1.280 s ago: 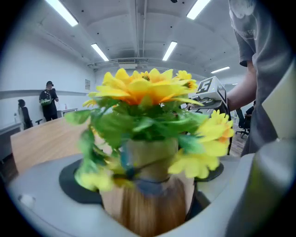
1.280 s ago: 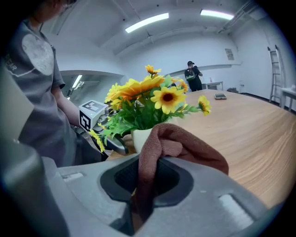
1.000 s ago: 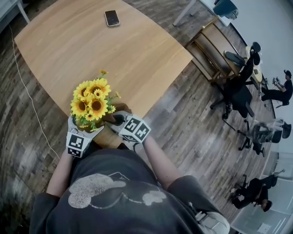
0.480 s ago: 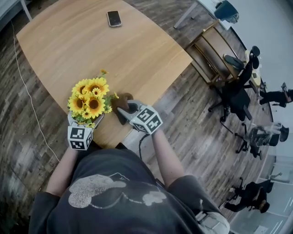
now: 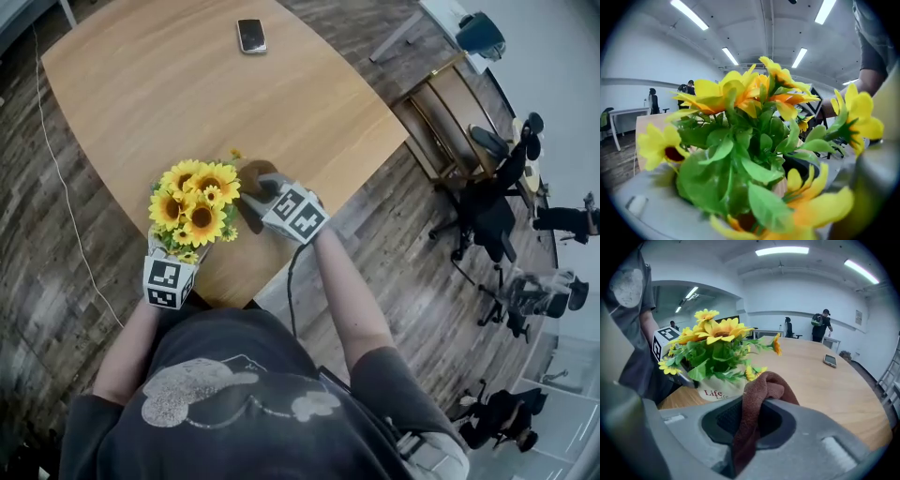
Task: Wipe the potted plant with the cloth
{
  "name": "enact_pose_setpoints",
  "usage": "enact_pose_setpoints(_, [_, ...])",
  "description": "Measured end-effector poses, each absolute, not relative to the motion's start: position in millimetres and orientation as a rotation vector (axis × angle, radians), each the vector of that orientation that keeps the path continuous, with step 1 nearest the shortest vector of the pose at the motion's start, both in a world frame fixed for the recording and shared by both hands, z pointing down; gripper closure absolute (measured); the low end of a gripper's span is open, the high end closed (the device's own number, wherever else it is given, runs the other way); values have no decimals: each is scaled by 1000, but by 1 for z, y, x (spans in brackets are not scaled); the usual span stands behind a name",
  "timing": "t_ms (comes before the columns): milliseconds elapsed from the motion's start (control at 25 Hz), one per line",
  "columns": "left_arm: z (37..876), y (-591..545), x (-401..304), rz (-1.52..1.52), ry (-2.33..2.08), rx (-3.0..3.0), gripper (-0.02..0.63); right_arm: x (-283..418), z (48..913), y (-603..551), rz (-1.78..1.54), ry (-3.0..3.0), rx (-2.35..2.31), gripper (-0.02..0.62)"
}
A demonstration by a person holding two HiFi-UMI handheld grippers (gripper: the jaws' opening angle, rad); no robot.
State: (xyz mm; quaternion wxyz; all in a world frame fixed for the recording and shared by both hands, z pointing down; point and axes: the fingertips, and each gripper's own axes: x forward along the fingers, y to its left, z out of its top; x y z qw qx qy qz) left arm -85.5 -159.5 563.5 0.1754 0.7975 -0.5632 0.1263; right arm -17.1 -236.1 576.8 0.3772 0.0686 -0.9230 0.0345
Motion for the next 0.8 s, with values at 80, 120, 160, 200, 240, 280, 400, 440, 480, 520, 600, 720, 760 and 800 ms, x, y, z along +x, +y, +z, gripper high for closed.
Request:
enact_pose_setpoints(80, [564, -160, -87, 364, -1550, 2295, 133, -31, 573, -244, 88, -2377, 154, 546])
enact_pose_setpoints(120, [565, -159, -88, 368, -1523, 2315, 133, -38, 572, -247, 89, -2383, 145, 546])
enact_pose_setpoints(160, [565, -157, -88, 373, -1493, 2337, 133, -44, 572, -248, 92, -2387, 135, 546])
enact_pose_setpoints(200, [565, -156, -89, 379, -1462, 2359, 133, -50, 573, -248, 92, -2388, 124, 546])
enact_pose_setpoints(240, [564, -155, -89, 387, -1431, 2382, 133, -55, 574, -248, 89, -2389, 111, 546])
enact_pose_setpoints(280, [562, -155, -88, 396, -1404, 2403, 133, -60, 574, -248, 84, -2391, 97, 546])
enact_pose_setpoints(400, [558, -156, -85, 409, -1342, 2452, 132, -67, 575, -246, 85, -2402, 50, 546])
enact_pose_setpoints(440, [557, -157, -83, 405, -1330, 2462, 132, -67, 576, -244, 87, -2404, 32, 546])
enact_pose_setpoints(480, [557, -157, -82, 399, -1322, 2469, 130, -67, 577, -241, 88, -2402, 13, 546])
enact_pose_setpoints(520, [556, -158, -81, 394, -1317, 2472, 130, -66, 579, -237, 87, -2399, -3, 546])
enact_pose_setpoints(600, [557, -158, -81, 386, -1309, 2474, 128, -65, 582, -232, 86, -2394, -13, 548])
enact_pose_setpoints(720, [561, -157, -82, 376, -1295, 2473, 126, -61, 581, -227, 113, -2409, 3, 548])
enact_pose_setpoints(760, [562, -157, -83, 372, -1293, 2472, 126, -59, 580, -225, 123, -2414, 5, 548])
enact_pose_setpoints(800, [563, -157, -83, 367, -1293, 2470, 124, -56, 581, -222, 129, -2415, 6, 548])
